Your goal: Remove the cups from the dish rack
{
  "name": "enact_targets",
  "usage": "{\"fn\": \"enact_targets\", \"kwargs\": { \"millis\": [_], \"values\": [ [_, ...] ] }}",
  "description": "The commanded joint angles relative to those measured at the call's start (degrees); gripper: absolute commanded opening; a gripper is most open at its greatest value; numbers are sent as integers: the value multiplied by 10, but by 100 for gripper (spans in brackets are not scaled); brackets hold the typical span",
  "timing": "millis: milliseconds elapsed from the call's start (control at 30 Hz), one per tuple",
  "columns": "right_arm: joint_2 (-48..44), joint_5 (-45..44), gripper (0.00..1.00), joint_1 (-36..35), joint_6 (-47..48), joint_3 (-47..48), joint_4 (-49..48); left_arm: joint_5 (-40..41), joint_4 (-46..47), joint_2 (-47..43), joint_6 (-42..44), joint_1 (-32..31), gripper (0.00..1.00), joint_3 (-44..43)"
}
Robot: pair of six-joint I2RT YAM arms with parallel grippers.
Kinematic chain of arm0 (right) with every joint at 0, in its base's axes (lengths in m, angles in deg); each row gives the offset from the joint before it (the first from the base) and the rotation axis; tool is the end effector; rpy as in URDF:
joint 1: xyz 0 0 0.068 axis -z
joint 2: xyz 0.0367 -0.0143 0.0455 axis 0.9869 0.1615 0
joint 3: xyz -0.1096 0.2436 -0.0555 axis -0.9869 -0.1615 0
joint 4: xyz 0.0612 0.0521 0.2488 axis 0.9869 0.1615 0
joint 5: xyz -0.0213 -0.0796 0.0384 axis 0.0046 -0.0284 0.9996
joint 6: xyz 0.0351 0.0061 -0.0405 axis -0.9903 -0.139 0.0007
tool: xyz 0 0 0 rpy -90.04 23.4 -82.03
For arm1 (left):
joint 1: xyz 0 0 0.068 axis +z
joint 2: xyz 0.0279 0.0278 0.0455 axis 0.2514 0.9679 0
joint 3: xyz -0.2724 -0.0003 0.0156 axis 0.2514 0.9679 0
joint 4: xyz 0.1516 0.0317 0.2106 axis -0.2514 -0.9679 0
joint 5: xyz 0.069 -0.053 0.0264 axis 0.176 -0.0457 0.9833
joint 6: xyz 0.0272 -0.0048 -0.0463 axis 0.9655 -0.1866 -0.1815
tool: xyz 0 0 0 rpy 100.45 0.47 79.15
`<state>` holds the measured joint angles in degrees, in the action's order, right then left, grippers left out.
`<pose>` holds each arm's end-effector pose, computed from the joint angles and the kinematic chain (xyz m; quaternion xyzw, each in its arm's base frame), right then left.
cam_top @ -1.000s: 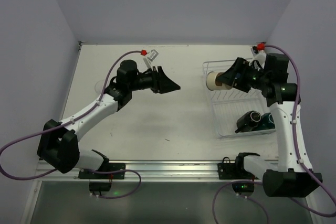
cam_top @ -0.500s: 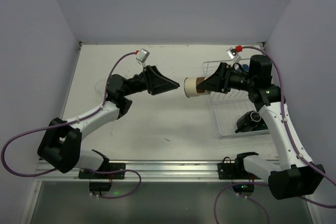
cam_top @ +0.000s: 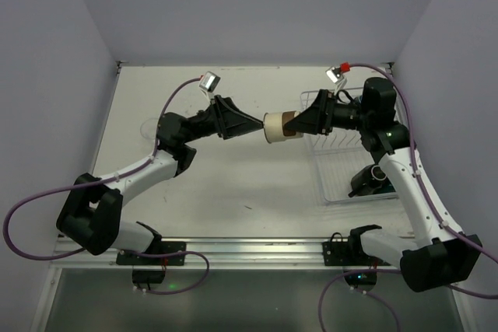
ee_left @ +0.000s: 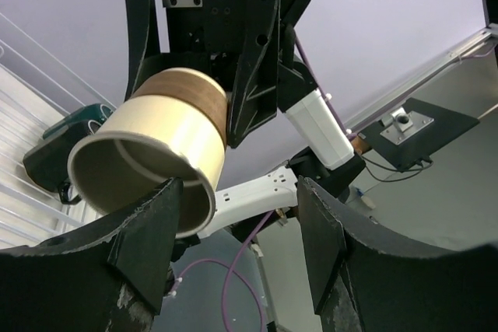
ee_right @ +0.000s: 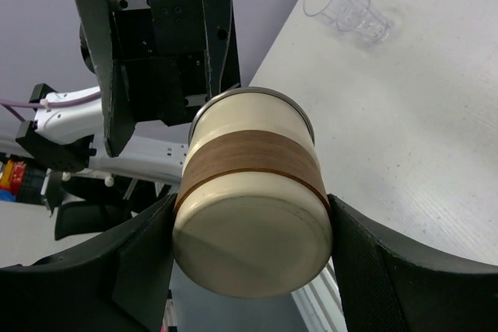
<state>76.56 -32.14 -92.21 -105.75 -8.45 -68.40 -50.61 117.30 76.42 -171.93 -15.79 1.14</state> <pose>0.2285 0.0769 0.3854 -0.1100 0.7578 0.5633 0.3103 0.2410 -0.1713 0.3312 0.1028 0.5683 -0.7720 0.2656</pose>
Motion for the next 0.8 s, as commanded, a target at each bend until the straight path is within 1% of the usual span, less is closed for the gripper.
{"fn": "enact_targets", "kwargs": {
  "millis": [0, 100, 200, 233, 300, 333, 367, 400, 433, 467, 500, 533, 567, 600, 633, 667, 700, 733, 767],
  "values": [
    [18, 10, 0, -24, -29, 9, -42, 24, 47, 2, -22, -6, 64, 0],
    [29, 6, 0, -34, -34, 11, -55, 35, 50, 1, -32, -11, 63, -3],
    [37, 10, 0, -40, -48, 10, -81, 40, 52, 5, -45, -14, 54, -7],
    [38, 8, 0, -43, -48, 10, -86, 42, 56, 10, -49, -15, 47, -7],
    [41, 9, 0, -43, -48, 11, -90, 39, 72, 17, -70, -15, 41, -6],
    [42, 10, 0, -44, -52, 11, -99, 40, 77, 24, -85, -16, 29, -3],
    [42, 9, 6, -44, -53, 11, -103, 40, 86, 26, -93, -16, 19, -3],
    [43, 8, 16, -44, -54, 11, -103, 37, 90, 32, -101, -15, 8, -3],
    [44, 6, 31, -44, -50, 11, -97, 33, 90, 32, -110, -14, 0, -3],
    [43, -7, 57, -44, -41, 20, -83, 28, 68, 33, -110, -12, 0, -9],
    [43, -24, 67, -44, -27, 31, -57, 24, 51, 29, -107, -8, 0, -10],
    [43, -49, 74, -44, 7, 56, 9, 13, 27, 24, -83, 5, 0, -14],
    [41, -70, 80, -44, 23, 67, 40, 5, -63, 18, -57, 12, 0, -29],
    [41, -118, 92, -45, 39, 80, 69, 0, -116, 2, -23, 28, 0, -39],
    [41, -146, 94, -45, 62, 104, 129, 0, -181, -7, 63, 37, 0, -70],
    [42, -173, 96, -44, 70, 116, 159, 8, -344, -13, 115, 43, 0, -92],
    [43, -236, 97, -44, 77, 126, 185, 16, -423, -16, 171, 49, 0, -122],
    [44, -268, 98, -44, 90, 147, 239, 40, -498, -11, 272, 56, 0, -179],
    [48, -298, 98, -45, 95, 156, 265, 62, -638, -6, 316, 56, 0, -205]
  ]
}}
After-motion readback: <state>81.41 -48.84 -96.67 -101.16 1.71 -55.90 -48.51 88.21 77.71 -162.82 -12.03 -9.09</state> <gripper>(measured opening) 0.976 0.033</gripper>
